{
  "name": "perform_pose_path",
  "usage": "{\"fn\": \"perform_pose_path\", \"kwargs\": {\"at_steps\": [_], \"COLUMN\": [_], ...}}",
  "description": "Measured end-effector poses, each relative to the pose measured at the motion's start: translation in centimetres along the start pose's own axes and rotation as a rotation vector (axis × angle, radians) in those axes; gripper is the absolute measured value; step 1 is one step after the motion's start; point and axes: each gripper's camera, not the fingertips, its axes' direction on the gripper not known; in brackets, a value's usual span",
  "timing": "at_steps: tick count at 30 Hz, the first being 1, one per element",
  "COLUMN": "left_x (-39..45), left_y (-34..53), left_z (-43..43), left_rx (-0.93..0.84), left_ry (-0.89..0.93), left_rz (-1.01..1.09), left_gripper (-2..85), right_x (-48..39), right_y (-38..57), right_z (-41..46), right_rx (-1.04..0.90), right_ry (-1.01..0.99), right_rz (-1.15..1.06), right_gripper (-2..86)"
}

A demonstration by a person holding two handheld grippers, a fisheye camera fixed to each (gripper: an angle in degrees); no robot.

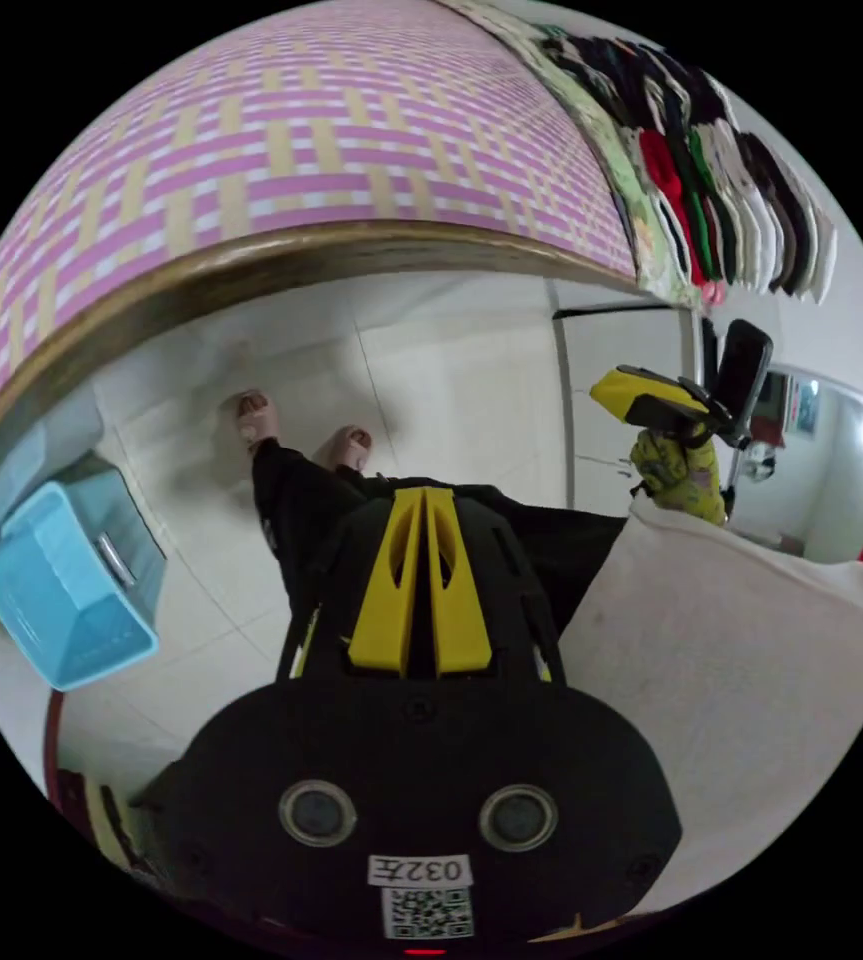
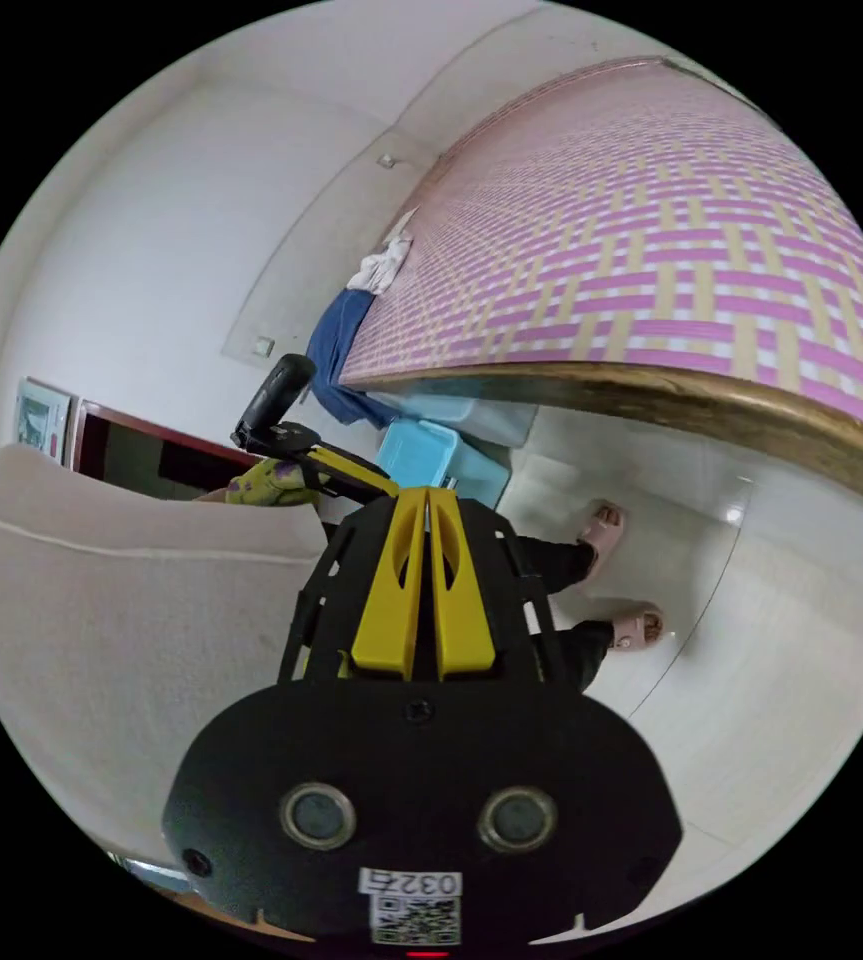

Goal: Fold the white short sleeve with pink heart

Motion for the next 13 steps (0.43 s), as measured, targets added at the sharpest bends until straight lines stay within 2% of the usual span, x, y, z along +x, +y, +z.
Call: {"fn": "perform_pose_path", "kwargs": {"at_steps": [6, 13], "left_x": [-12.1, -28.3], "left_y": [6.4, 12.4], "left_z": [1.0, -1.0], "left_rx": [0.143, 0.434], "left_ry": [0.178, 0.329], "left_rz": [-0.181, -0.323], "left_gripper": [-0.9, -0.9], "right_x": [-2.6, -4.8], "right_y": [-4.8, -10.3], "right_z": [3.1, 5.0], "right_rx": [-0.097, -0.109], "right_ry": [-0.013, 0.021], "right_rz": [-0.020, 0.021], "right_gripper": [-1.0, -1.0]}}
